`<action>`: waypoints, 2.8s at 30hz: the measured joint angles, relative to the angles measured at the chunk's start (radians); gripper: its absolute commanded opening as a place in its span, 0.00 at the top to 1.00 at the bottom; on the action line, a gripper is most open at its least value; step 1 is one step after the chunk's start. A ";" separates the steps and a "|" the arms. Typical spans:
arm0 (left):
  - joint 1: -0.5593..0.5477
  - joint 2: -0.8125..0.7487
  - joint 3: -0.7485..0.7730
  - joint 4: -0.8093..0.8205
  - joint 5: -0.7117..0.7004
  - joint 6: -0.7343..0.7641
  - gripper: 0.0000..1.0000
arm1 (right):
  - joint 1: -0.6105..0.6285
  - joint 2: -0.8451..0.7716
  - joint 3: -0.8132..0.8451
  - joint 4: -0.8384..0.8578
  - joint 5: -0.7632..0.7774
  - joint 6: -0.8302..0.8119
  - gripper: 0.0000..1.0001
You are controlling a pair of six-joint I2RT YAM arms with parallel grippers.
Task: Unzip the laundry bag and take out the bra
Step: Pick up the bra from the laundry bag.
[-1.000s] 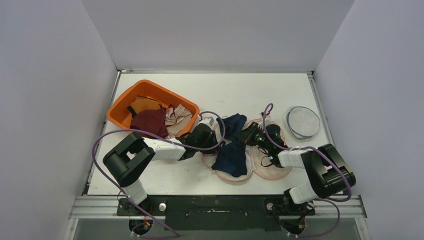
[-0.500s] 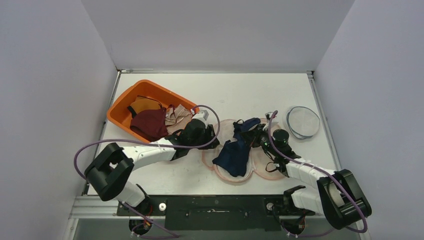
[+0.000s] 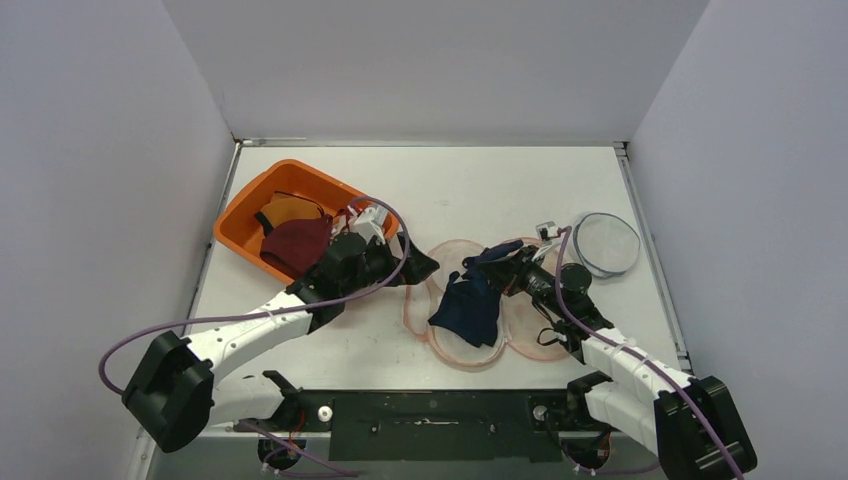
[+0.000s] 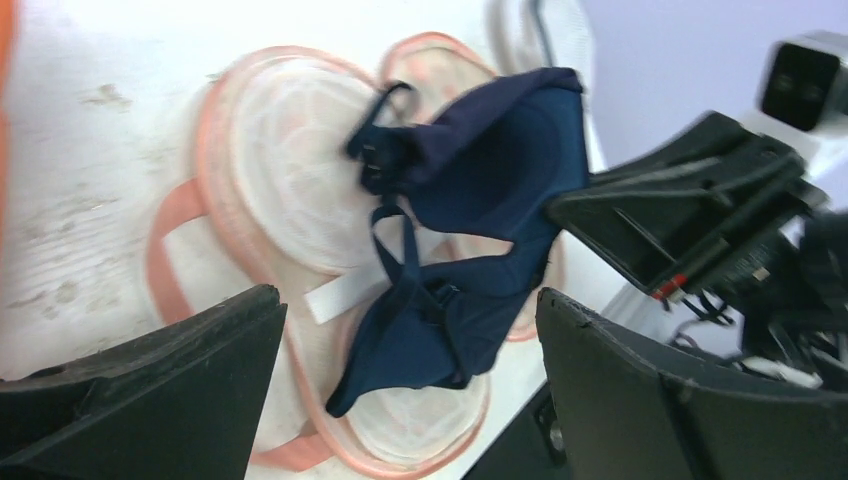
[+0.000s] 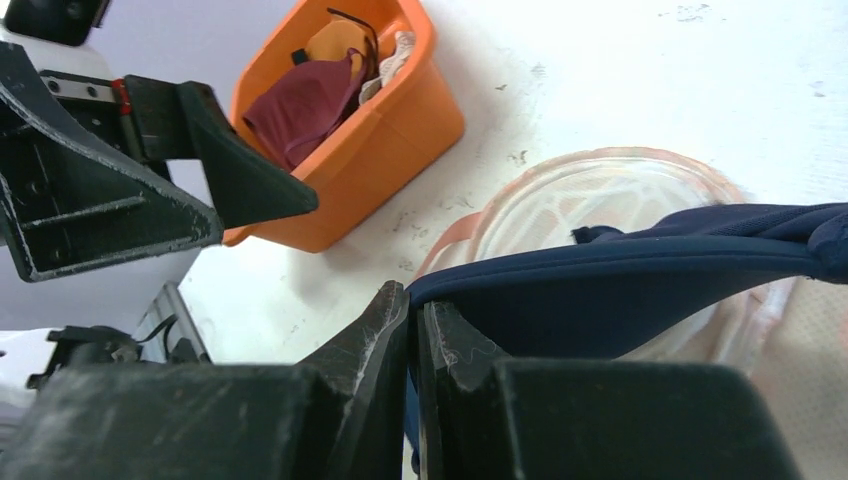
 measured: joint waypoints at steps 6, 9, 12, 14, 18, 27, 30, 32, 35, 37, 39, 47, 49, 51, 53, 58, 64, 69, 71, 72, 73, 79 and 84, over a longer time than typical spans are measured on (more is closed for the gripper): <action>-0.006 0.059 -0.120 0.357 0.253 -0.035 0.04 | 0.000 -0.024 -0.027 0.029 -0.035 0.068 0.95; -0.039 0.125 -0.161 0.517 0.320 -0.047 0.04 | 0.000 -0.025 -0.054 0.049 -0.039 0.102 0.95; -0.069 0.185 -0.180 0.641 0.356 -0.045 0.04 | 0.000 -0.025 -0.073 0.068 -0.040 0.129 0.95; -0.080 0.219 -0.179 0.702 0.367 -0.039 0.04 | 0.000 -0.025 -0.081 0.076 -0.040 0.143 0.95; -0.087 0.290 -0.161 0.773 0.380 -0.015 0.00 | 0.000 -0.025 -0.088 0.092 -0.040 0.161 0.95; -0.108 0.419 -0.132 0.834 0.387 0.005 0.09 | -0.001 -0.025 -0.093 0.117 -0.047 0.187 0.95; -0.112 0.441 -0.124 0.855 0.393 0.000 0.13 | -0.001 -0.025 -0.100 0.129 -0.047 0.196 0.95; -0.112 0.453 -0.114 0.869 0.400 -0.005 0.14 | -0.001 -0.024 -0.107 0.137 -0.048 0.204 0.95; -0.116 0.473 -0.097 0.894 0.409 -0.016 0.15 | -0.005 -0.014 -0.112 0.155 -0.047 0.215 0.95; -0.121 0.485 -0.087 0.911 0.411 -0.024 0.14 | -0.006 -0.007 -0.115 0.172 -0.047 0.227 0.95; -0.126 0.494 -0.085 0.922 0.412 -0.027 0.13 | -0.006 -0.001 -0.116 0.187 -0.047 0.237 0.95; -0.126 0.494 -0.095 0.936 0.362 -0.001 0.04 | -0.006 0.002 -0.127 0.218 -0.049 0.276 0.95; -0.126 0.480 -0.113 0.933 0.336 0.017 0.04 | -0.006 0.001 -0.138 0.238 -0.050 0.292 0.95; -0.126 0.459 -0.125 0.932 0.313 0.039 0.04 | -0.006 0.001 -0.152 0.256 -0.050 0.308 0.95; -0.126 0.444 -0.126 0.933 0.296 0.058 0.05 | -0.006 0.001 -0.168 0.275 -0.050 0.324 0.95; -0.132 0.439 -0.126 0.939 0.291 0.078 0.09 | -0.006 0.001 -0.187 0.309 -0.050 0.359 0.95; -0.153 0.446 -0.126 0.956 0.293 0.080 0.12 | -0.006 0.001 -0.188 0.322 -0.046 0.377 0.95; -0.158 0.458 -0.126 0.974 0.300 0.071 0.19 | -0.006 0.001 -0.189 0.329 -0.035 0.390 0.95; -0.163 0.474 -0.126 0.992 0.307 0.058 0.22 | -0.006 0.002 -0.190 0.336 -0.031 0.395 0.95; -0.165 0.485 -0.126 1.003 0.311 0.051 0.24 | -0.006 0.004 -0.193 0.348 -0.031 0.399 0.95; -0.167 0.497 -0.126 1.016 0.318 0.046 0.25 | -0.006 0.009 -0.195 0.356 -0.031 0.404 0.95; -0.173 0.549 -0.121 1.056 0.344 0.007 0.36 | -0.006 0.025 -0.203 0.365 -0.031 0.427 0.95; -0.174 0.550 -0.107 1.068 0.356 -0.005 0.46 | -0.006 0.025 -0.204 0.372 -0.030 0.431 0.95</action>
